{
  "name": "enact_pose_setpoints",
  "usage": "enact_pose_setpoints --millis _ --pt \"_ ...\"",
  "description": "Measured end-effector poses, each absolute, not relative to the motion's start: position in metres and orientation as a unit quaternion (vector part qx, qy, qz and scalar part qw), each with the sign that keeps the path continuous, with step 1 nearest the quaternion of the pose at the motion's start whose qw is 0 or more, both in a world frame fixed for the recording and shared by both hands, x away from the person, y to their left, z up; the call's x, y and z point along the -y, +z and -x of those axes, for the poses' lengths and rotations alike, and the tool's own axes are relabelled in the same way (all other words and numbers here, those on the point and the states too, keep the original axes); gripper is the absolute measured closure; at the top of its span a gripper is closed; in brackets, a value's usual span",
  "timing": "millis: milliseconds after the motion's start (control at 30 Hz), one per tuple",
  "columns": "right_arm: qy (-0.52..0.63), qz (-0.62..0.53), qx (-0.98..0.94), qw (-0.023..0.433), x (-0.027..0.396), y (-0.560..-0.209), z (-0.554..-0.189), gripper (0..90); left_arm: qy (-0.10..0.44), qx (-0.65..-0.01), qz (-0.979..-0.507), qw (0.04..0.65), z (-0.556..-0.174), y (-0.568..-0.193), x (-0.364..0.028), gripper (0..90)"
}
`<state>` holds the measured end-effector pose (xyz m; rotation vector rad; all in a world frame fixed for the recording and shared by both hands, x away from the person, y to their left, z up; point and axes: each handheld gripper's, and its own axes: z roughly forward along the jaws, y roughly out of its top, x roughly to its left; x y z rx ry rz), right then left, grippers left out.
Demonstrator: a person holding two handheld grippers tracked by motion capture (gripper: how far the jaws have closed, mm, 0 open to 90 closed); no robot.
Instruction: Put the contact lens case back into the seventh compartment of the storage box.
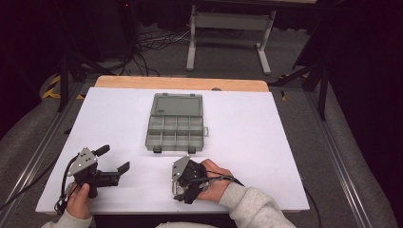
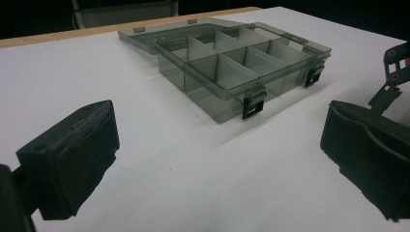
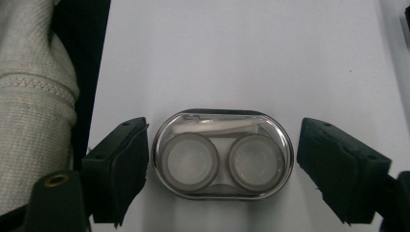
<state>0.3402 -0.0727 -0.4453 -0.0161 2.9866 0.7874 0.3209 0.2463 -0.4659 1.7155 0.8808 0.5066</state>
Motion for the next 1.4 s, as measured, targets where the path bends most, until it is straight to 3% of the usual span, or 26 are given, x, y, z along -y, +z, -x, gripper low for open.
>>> enact_pose_setpoints --millis 333,1400 --pt "0.245 0.006 -0.969 0.026 0.070 -0.449 -0.340 25.9 0.213 -0.371 -0.723 0.543 -0.321 -0.466 -0.246 0.8" --pt "0.269 0.005 -0.962 0.045 0.076 -0.432 -0.341 26.5 0.213 -0.371 -0.723 0.543 -0.321 -0.466 -0.246 0.8"
